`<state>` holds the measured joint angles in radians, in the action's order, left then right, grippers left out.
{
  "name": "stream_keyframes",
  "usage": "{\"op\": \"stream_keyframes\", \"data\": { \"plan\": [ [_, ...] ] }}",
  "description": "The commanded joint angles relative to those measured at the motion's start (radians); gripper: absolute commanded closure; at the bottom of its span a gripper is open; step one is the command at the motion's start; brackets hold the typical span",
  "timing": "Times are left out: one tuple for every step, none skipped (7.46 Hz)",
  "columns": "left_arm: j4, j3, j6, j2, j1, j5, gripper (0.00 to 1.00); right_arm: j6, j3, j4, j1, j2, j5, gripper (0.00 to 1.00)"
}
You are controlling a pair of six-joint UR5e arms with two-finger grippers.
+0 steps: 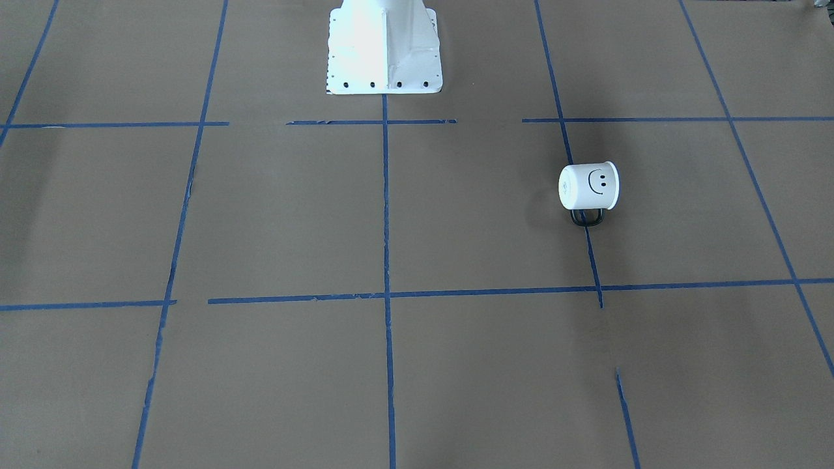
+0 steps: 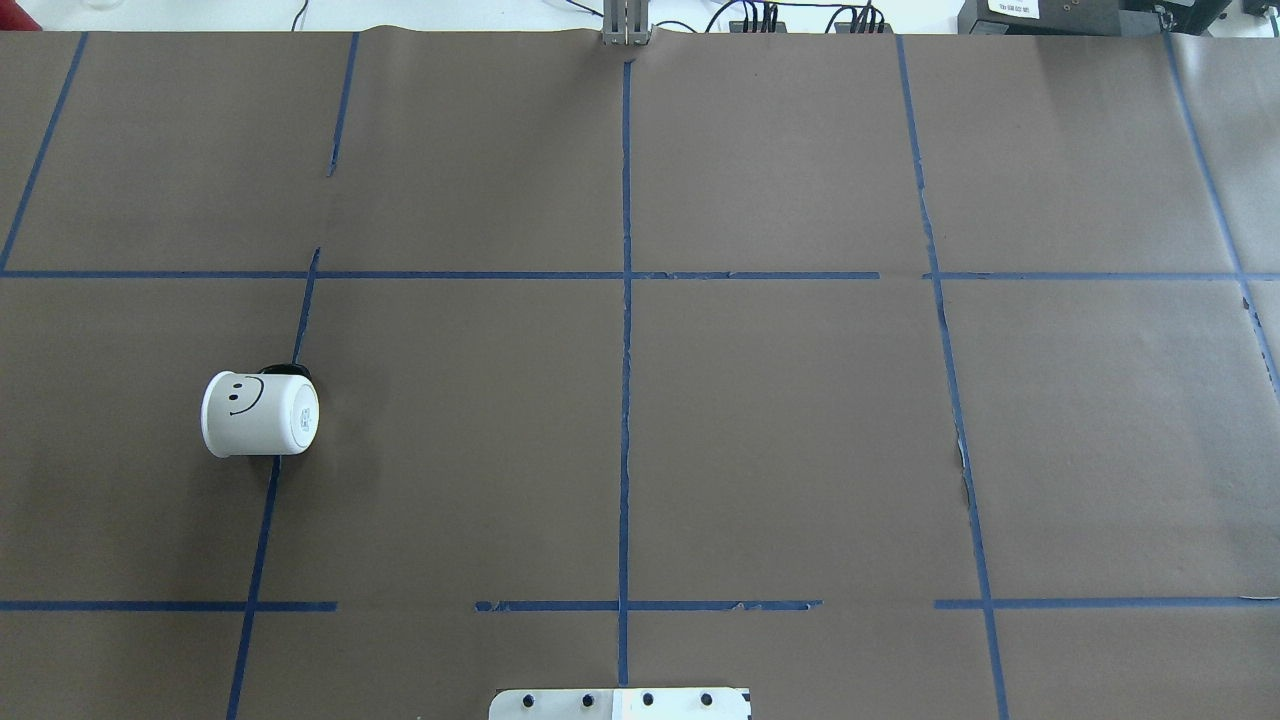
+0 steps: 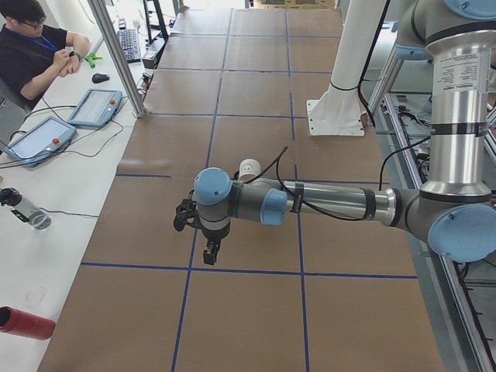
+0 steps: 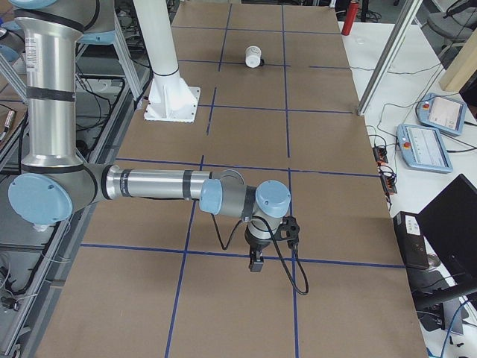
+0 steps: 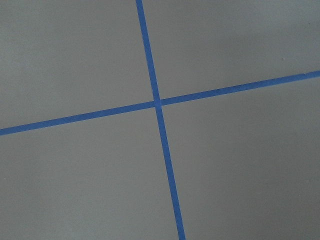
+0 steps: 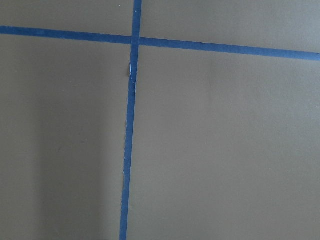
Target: Flip mug
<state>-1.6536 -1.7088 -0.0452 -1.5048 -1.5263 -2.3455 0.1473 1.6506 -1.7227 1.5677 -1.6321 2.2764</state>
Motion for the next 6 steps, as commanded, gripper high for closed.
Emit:
{"op": "stream_keyframes", "data": {
  "plan": [
    [0.000, 0.000, -0.004, 0.000, 0.000, 0.000, 0.00, 0.000, 0.000, 0.000, 0.000, 0.000, 0.000, 0.00],
    [0.000, 0.015, -0.001, -0.003, 0.001, 0.000, 0.00, 0.000, 0.000, 0.000, 0.000, 0.000, 0.000, 0.00],
    [0.000, 0.031, 0.001, -0.009, 0.003, 0.003, 0.00, 0.000, 0.000, 0.000, 0.000, 0.000, 0.000, 0.00],
    [0.003, 0.029, -0.002, -0.041, 0.003, 0.005, 0.00, 0.000, 0.000, 0.000, 0.000, 0.000, 0.000, 0.00],
    [0.002, 0.006, 0.004, -0.051, 0.003, 0.000, 0.00, 0.000, 0.000, 0.000, 0.000, 0.000, 0.000, 0.00],
    [0.003, -0.014, 0.052, -0.051, 0.006, -0.002, 0.00, 0.000, 0.000, 0.000, 0.000, 0.000, 0.000, 0.00]
  ]
}}
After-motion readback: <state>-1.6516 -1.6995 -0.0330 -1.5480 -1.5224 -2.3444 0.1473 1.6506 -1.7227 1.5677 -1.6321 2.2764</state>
